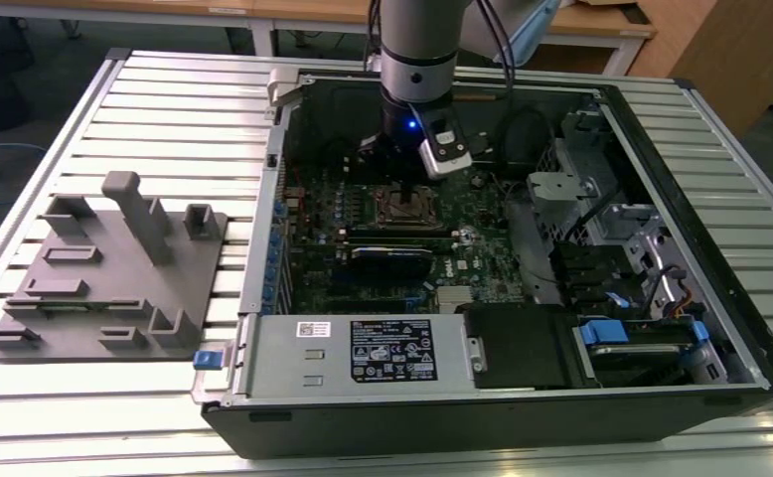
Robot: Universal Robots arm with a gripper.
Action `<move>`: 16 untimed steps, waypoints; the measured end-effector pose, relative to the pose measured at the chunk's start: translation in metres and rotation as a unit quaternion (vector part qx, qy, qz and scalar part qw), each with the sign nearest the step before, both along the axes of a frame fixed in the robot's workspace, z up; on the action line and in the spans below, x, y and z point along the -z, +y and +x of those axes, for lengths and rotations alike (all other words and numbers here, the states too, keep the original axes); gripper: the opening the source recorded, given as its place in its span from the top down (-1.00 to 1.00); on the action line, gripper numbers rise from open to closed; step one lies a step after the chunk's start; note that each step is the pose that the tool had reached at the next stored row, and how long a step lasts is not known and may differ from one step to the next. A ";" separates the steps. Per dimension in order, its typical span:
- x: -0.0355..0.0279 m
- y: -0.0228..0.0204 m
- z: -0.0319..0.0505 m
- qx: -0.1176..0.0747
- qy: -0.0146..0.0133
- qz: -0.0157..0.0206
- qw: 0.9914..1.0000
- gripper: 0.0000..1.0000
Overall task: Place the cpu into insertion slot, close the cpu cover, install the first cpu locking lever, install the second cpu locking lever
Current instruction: 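Install the first cpu locking lever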
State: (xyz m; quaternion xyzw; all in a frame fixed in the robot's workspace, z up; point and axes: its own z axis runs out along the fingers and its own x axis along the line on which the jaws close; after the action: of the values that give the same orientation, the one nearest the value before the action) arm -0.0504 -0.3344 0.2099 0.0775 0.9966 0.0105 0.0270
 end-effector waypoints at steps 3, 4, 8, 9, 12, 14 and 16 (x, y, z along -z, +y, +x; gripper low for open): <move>0.0002 0.0000 0.0001 -0.010 0.000 -0.003 1.000 0.79; 0.0002 0.0000 0.0001 -0.011 0.000 -0.003 1.000 0.79; 0.0001 0.0001 0.0000 -0.011 0.000 -0.011 1.000 0.79; 0.0001 0.0000 0.0000 -0.011 0.000 -0.013 1.000 0.79; 0.0001 0.0000 0.0000 -0.011 0.000 -0.013 1.000 0.79; 0.0001 0.0000 0.0000 -0.011 0.000 -0.013 1.000 0.79; 0.0001 0.0000 0.0000 -0.016 0.000 -0.012 1.000 0.79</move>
State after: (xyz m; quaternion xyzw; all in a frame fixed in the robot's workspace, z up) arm -0.0504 -0.3344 0.2098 0.0613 0.9977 -0.0009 0.0276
